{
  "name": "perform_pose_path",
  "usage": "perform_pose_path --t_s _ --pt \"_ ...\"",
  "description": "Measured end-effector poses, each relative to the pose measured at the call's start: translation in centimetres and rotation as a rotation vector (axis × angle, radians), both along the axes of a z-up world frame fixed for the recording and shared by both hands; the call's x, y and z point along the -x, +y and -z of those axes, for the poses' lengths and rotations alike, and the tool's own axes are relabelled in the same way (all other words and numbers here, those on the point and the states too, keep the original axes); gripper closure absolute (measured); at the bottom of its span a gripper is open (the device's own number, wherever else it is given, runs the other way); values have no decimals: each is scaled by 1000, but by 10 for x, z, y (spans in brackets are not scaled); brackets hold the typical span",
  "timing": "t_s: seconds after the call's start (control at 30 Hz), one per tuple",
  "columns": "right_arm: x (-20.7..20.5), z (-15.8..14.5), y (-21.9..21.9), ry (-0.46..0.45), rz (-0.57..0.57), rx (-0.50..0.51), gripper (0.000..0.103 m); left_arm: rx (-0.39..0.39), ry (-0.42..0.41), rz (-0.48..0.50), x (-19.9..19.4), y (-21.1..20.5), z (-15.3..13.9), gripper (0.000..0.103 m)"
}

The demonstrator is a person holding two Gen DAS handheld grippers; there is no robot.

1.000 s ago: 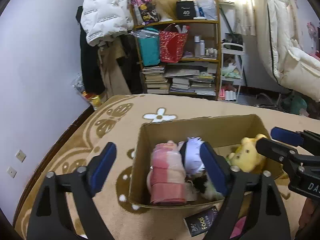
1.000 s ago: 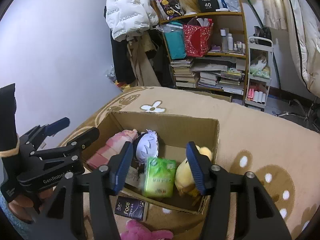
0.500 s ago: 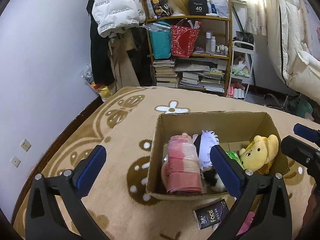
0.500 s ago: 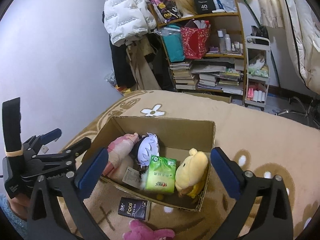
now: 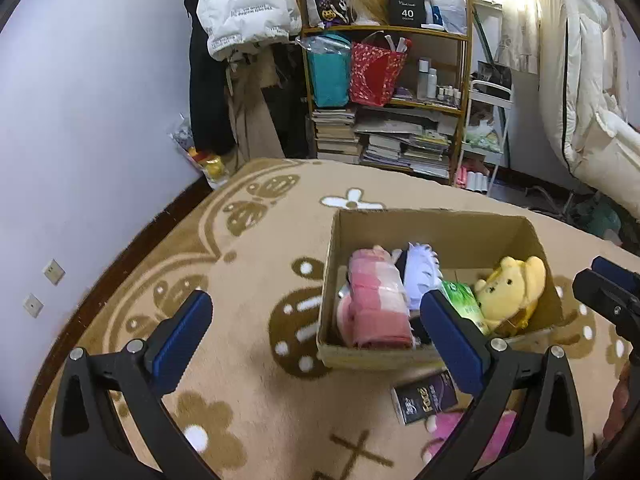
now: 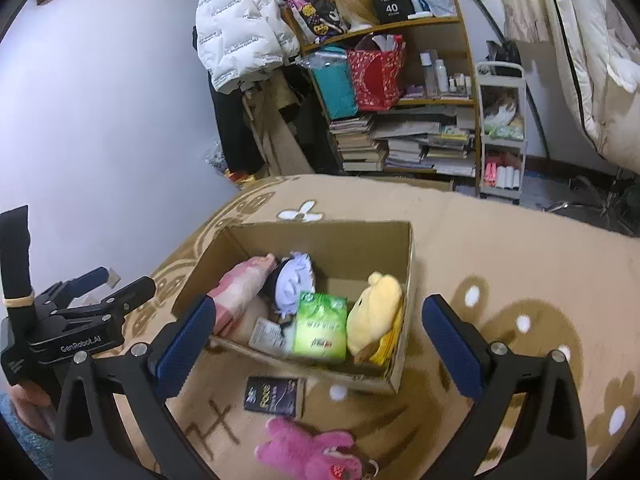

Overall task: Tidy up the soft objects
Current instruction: 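Withdraw both tools from the box toward the remaining items on the rug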

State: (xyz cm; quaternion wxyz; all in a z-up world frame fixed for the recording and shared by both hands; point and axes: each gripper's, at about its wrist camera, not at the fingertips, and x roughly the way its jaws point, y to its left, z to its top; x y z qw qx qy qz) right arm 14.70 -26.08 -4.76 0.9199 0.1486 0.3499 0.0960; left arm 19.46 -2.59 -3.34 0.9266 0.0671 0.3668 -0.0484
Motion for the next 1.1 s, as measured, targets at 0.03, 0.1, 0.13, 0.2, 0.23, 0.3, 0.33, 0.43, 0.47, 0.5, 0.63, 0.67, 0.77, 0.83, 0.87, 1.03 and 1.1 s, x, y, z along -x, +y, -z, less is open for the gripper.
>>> perform_pose_path --t_s 0.03,0.1,0.13,0.2,0.23,0.3,0.33,0.43,0.47,0.5,0.63,0.67,0.77,0.83,0.87,1.03,1.1 --pt "2 0 0 6 1 -1 0 8 6 2 2 2 0 0" --pt "6 2 -1 23 5 2 0 43 30 15 6 6 0 0" --pt "8 3 -1 30 5 -3 0 51 37 18 7 6 0 0" --pt "13 7 -3 43 8 -15 0 59 52 25 10 7 2 0" --pt "16 8 -4 51 11 -15 0 57 59 26 11 7 3 0" --pt "19 10 -3 61 13 -12 0 50 79 33 14 7 7 0" --pt "21 12 -3 68 11 -10 0 48 88 35 15 7 9 0" --pt "26 15 -1 91 0 3 0 56 114 34 19 6 16 0" --pt "29 18 1 108 -2 14 0 59 125 38 20 6 20 0" --pt "31 20 2 118 -5 17 0 58 132 41 21 5 23 0" --pt "37 36 10 175 -29 18 0 51 180 77 22 -4 37 0" --pt "37 40 11 194 -31 20 0 54 194 90 22 -7 40 0" --pt "38 51 14 232 -34 12 0 59 227 108 21 -14 51 0" --pt "39 60 16 264 -39 4 0 64 252 112 19 -15 59 0" --pt "39 65 17 278 -44 5 0 69 264 116 18 -14 63 1" --pt "36 86 24 342 -65 30 0 106 323 146 11 -16 80 1" --pt "35 93 24 363 -71 24 0 126 345 148 9 -17 85 1"
